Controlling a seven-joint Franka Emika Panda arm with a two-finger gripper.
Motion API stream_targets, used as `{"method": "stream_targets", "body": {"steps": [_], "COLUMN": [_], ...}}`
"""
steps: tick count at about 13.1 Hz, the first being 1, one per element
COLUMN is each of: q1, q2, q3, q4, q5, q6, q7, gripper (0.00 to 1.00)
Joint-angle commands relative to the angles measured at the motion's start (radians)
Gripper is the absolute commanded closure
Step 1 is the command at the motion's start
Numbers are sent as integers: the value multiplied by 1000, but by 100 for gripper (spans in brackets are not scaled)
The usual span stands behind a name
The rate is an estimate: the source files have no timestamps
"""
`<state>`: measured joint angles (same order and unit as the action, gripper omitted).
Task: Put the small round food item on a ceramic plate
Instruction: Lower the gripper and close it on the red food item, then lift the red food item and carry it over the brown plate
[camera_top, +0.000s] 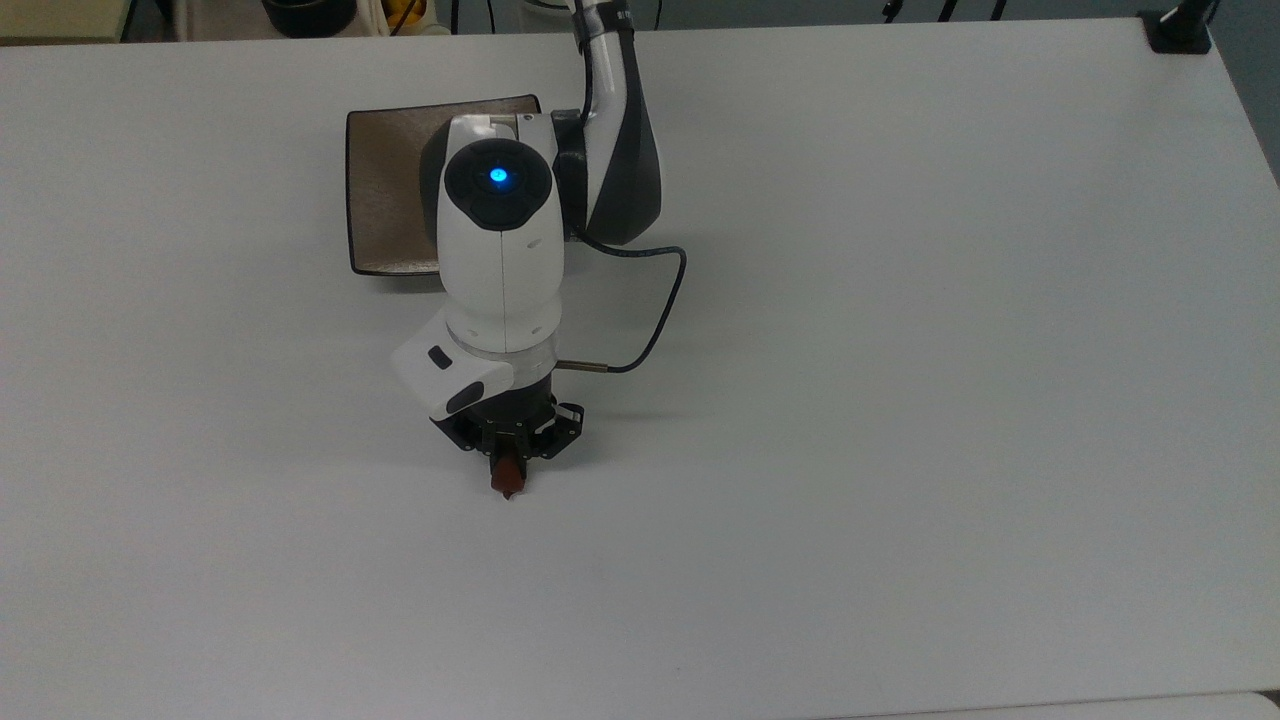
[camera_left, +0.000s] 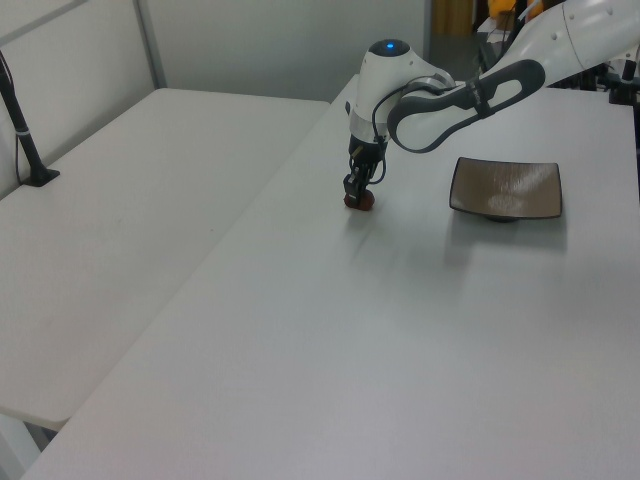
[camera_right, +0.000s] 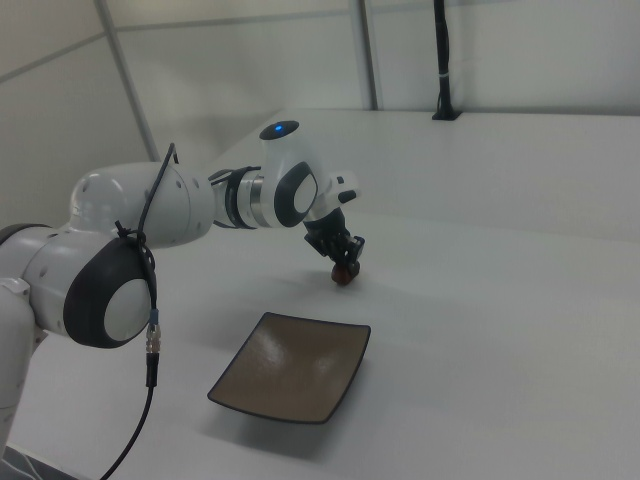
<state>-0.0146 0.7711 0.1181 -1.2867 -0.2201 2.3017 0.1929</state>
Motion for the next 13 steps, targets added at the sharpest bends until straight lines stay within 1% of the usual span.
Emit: {"method": "stream_targets", "body": {"steps": [1,3,4,5,6,7,10,11,13], "q1": [-36,-50,-67,-82,-84,-84,-84,-85,-85], "q2": [-18,-70,-102,-133,-156,-202,-326,-376,-450], "q3": [32,37,51,61,61,61,60,58,55], "q4": [12,4,-2,-3,-8,-34,-136,-193,-296], "q5": [-16,-9,-7,7,34,68,105,111,111], "q6": [-1,-33,-88,-135,-165,-213,-336,-356,-344], "q7": [22,19,17,13,-3,-56,-189,-241,-277], "gripper": [86,85,85,84,84,83,83,82,82]}}
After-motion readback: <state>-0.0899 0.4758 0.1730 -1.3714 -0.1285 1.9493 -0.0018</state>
